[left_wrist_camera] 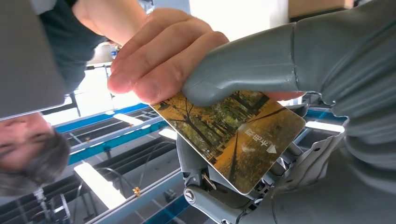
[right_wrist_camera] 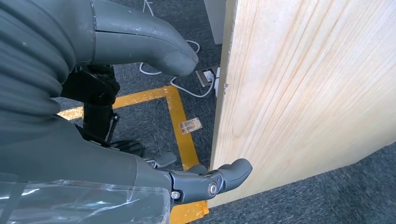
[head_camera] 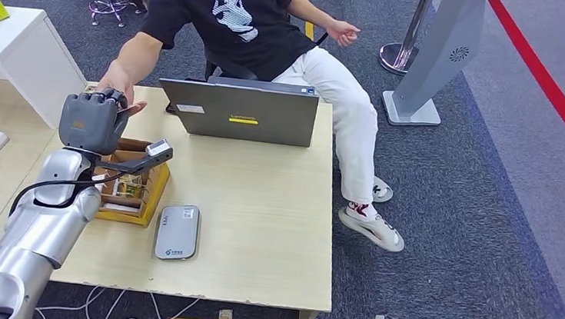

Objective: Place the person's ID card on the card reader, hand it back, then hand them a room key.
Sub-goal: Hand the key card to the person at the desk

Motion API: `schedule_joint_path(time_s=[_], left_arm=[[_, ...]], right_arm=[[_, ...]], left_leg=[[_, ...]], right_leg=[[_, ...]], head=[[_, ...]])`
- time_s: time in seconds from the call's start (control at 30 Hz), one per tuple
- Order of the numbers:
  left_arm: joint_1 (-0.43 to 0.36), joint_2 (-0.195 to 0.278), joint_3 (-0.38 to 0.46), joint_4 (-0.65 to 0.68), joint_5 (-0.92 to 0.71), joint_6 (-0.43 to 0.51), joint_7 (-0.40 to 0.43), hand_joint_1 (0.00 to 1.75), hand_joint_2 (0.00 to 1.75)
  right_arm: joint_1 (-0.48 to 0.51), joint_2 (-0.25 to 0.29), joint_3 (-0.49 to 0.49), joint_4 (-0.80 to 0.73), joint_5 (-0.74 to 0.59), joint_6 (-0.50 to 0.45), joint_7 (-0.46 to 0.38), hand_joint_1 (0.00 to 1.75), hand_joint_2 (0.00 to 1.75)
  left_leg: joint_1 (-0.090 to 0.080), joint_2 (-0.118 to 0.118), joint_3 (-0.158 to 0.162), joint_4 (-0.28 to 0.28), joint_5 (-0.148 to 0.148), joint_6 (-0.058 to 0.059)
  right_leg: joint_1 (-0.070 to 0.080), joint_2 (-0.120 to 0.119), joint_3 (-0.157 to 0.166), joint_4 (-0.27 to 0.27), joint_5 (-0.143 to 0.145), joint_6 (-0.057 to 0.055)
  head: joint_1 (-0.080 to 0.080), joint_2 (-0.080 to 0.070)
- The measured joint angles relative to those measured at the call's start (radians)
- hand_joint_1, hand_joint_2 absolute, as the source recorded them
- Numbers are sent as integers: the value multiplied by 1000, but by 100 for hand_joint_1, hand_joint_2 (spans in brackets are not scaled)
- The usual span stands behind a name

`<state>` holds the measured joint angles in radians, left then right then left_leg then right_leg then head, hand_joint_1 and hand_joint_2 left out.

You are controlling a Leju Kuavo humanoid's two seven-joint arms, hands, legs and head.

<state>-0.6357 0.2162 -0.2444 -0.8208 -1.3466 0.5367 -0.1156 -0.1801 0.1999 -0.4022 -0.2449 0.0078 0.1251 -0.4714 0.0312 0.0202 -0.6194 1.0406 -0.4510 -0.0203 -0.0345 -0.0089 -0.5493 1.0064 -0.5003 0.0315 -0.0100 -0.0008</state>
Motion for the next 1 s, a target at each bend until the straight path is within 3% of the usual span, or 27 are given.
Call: schedule_joint_path(time_s=[0.33, 0.47, 0.5, 0.7, 1.0], left_arm=[[0, 11, 18, 23, 3, 1, -4, 175, 175], [0, 11, 20, 29, 3, 1, -6, 7, 175], [0, 11, 20, 29, 3, 2, -9, 0, 175], [26, 6, 26, 17, 11, 15, -35, 0, 175], [177, -30, 28, -174, 17, 26, -58, 0, 175]], right_arm=[[-1, 0, 0, 0, 1, 0, 1, 0, 175], [-1, 0, 0, 0, 1, 0, 1, 0, 175], [-1, 0, 0, 0, 1, 0, 1, 0, 175], [-1, 0, 0, 0, -4, 0, -3, 0, 175], [4, 0, -10, 0, -15, 3, -18, 0, 175]], left_leg=[[0, 0, -1, 0, 0, 0], [0, 0, -2, 0, 0, 0], [0, 0, -2, 0, 0, 0], [0, 0, -2, 0, 0, 0], [0, 0, -2, 0, 0, 0]], right_leg=[[0, 0, -1, 0, 0, 0], [0, 0, -2, 0, 0, 0], [0, 0, -2, 0, 0, 0], [0, 0, -2, 0, 0, 0], [0, 0, -2, 0, 0, 0]], head=[[0, 0], [0, 0], [0, 0], [0, 0], [0, 0]])
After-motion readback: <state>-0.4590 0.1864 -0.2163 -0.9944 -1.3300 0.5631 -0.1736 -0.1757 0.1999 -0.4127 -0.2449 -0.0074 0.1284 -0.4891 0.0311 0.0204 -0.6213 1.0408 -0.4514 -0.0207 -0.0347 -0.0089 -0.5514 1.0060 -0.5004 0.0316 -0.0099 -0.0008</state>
